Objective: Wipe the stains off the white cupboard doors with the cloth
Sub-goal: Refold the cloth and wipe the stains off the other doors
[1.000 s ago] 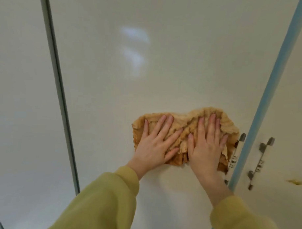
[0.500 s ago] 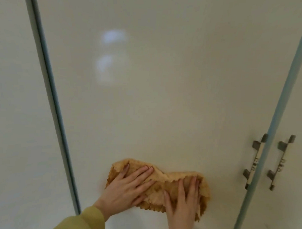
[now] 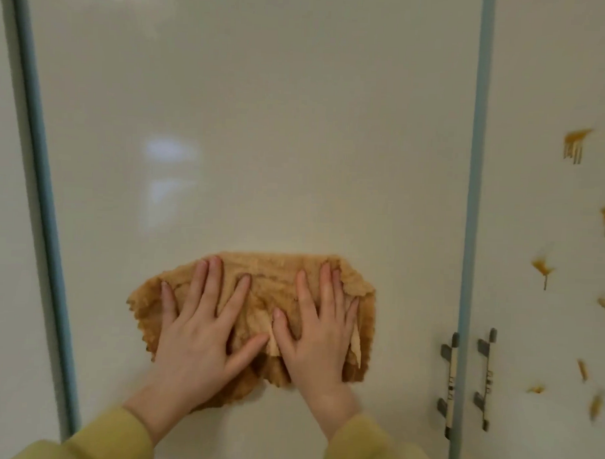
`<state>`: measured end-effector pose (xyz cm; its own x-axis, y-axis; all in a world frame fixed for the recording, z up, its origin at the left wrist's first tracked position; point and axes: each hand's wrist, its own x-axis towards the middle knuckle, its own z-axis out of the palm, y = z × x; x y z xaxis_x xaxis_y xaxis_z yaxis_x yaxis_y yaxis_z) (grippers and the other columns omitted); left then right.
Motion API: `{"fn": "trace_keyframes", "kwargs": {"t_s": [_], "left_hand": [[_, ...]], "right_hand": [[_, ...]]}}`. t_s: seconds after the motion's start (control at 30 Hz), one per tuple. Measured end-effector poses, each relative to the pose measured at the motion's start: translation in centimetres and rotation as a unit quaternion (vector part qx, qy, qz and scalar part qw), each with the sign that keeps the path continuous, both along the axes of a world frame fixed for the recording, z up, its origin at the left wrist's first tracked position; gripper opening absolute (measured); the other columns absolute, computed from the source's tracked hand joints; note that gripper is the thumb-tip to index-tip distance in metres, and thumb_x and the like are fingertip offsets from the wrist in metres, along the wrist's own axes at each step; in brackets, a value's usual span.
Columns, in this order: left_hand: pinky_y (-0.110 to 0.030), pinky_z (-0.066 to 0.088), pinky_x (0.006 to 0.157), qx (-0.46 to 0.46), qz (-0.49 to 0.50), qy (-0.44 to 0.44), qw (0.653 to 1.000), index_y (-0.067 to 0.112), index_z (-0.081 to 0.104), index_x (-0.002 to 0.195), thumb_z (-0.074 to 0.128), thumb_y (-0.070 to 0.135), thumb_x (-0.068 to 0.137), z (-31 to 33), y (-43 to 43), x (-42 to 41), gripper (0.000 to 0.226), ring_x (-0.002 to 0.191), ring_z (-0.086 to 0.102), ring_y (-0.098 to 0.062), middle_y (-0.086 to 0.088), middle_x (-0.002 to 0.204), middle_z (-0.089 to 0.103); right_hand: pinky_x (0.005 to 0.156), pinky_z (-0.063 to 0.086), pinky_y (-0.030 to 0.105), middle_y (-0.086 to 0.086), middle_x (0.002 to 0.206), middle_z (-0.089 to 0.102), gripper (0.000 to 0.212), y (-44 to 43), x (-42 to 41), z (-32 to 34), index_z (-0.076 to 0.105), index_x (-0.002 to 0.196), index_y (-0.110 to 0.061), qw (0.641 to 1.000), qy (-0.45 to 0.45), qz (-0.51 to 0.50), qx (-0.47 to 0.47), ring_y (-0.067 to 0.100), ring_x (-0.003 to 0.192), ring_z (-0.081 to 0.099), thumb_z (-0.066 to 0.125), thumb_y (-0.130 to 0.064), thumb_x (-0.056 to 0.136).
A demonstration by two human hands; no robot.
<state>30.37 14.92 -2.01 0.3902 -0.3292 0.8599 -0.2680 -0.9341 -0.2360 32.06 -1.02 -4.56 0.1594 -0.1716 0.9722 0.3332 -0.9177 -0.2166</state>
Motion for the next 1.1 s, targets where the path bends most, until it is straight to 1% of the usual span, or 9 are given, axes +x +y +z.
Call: {"fn": "trace_keyframes", "kwargs": {"t_s": [0.3, 0.5, 0.6, 0.7, 0.77, 0.83, 0.93, 1.03, 1.1], "left_hand": [[-0.059, 0.001, 0.106, 0.0, -0.046, -0.034, 0.998, 0.029, 0.03, 0.14, 0.009, 0.053, 0.095, 9.6, -4.6, 0.7, 0.056, 0.14, 0.01, -0.029, -0.016, 0.151, 0.019], [-0.066, 0.01, 0.102, 0.037, -0.034, -0.038, 0.998, 0.032, 0.028, 0.141, 0.011, 0.05, 0.095, 13.4, -6.7, 0.5, 0.052, 0.139, 0.014, -0.031, -0.019, 0.15, 0.021], [-0.067, 0.013, 0.1, 0.004, -0.045, -0.03, 0.999, 0.025, 0.031, 0.141, 0.021, 0.043, 0.096, 14.4, -7.9, -0.2, 0.05, 0.138, 0.018, -0.033, -0.018, 0.149, 0.024], [-0.066, 0.024, 0.1, -0.054, -0.069, -0.046, 0.995, 0.012, 0.04, 0.137, 0.045, 0.002, 0.089, 14.9, -8.1, -1.2, 0.05, 0.134, 0.031, -0.034, -0.017, 0.144, 0.037], [-0.057, 0.034, 0.099, -0.095, -0.072, -0.043, 0.992, 0.006, 0.047, 0.132, 0.047, -0.018, 0.078, 15.7, -7.8, -2.0, 0.06, 0.126, 0.043, -0.037, -0.017, 0.139, 0.044], [-0.049, 0.04, 0.094, -0.113, -0.035, -0.051, 0.992, 0.002, 0.048, 0.13, 0.048, -0.018, 0.077, 16.5, -7.4, -2.7, 0.057, 0.118, 0.047, -0.042, -0.021, 0.135, 0.047], [-0.051, 0.046, 0.085, -0.127, 0.048, -0.046, 0.99, -0.001, 0.052, 0.124, 0.052, -0.008, 0.084, 17.5, -7.1, -3.5, 0.041, 0.108, 0.05, -0.044, -0.024, 0.124, 0.053], [-0.046, 0.046, 0.071, -0.095, 0.109, -0.044, 0.989, 0.0, 0.061, 0.11, 0.057, -0.006, 0.081, 18.1, -7.1, -4.2, 0.03, 0.086, 0.056, -0.041, -0.024, 0.096, 0.06], [-0.043, 0.042, 0.073, -0.089, 0.122, -0.02, 0.988, 0.004, 0.063, 0.111, 0.056, 0.001, 0.085, 18.8, -7.1, -4.7, 0.027, 0.086, 0.055, -0.039, -0.02, 0.092, 0.059]], "right_hand": [[0.105, 0.006, 0.058, 0.012, 0.149, 0.031, 0.06, -9.0, -1.0, 12.9, 0.041, 0.137, -0.025, 0.991, 0.022, -0.02, -0.134, 0.023, 0.138, 0.02, 0.035, -0.056, 0.086], [0.109, 0.002, 0.054, 0.006, 0.151, 0.026, 0.061, -13.7, -1.8, 17.2, 0.034, 0.141, -0.027, 0.98, 0.053, -0.007, -0.194, 0.018, 0.14, 0.019, 0.01, -0.054, 0.092], [0.11, 0.004, 0.048, 0.004, 0.15, 0.03, 0.056, -15.5, -2.1, 18.4, 0.038, 0.14, -0.02, 0.976, 0.053, 0.036, -0.208, 0.016, 0.139, 0.022, 0.016, -0.045, 0.095], [0.106, 0.016, 0.049, 0.009, 0.139, 0.047, 0.043, -16.7, -2.1, 19.1, 0.049, 0.132, -0.009, 0.968, 0.016, 0.065, -0.24, 0.023, 0.131, 0.041, 0.031, -0.025, 0.096], [0.099, 0.033, 0.053, 0.014, 0.125, 0.059, 0.035, -17.4, -2.0, 19.9, 0.058, 0.121, -0.002, 0.964, -0.022, 0.085, -0.253, 0.029, 0.118, 0.055, 0.047, -0.004, 0.088], [0.091, 0.047, 0.051, 0.017, 0.111, 0.066, 0.035, -18.1, -2.1, 21.1, 0.063, 0.11, 0.001, 0.957, -0.028, 0.126, -0.258, 0.032, 0.105, 0.062, 0.053, 0.009, 0.078], [0.079, 0.052, 0.046, 0.019, 0.096, 0.066, 0.025, -19.3, -2.7, 22.9, 0.065, 0.101, 0.001, 0.959, -0.047, 0.132, -0.247, 0.035, 0.091, 0.061, 0.055, 0.007, 0.079], [0.085, 0.044, 0.041, 0.017, 0.11, 0.057, 0.031, -20.2, -3.5, 24.5, 0.057, 0.118, -0.002, 0.968, 0.005, 0.105, -0.228, 0.033, 0.103, 0.052, 0.056, -0.006, 0.087], [0.085, 0.038, 0.035, 0.012, 0.117, 0.052, 0.036, -20.6, -3.7, 25.6, 0.052, 0.125, -0.008, 0.97, 0.052, 0.077, -0.225, 0.028, 0.111, 0.046, 0.056, -0.016, 0.09]]}}
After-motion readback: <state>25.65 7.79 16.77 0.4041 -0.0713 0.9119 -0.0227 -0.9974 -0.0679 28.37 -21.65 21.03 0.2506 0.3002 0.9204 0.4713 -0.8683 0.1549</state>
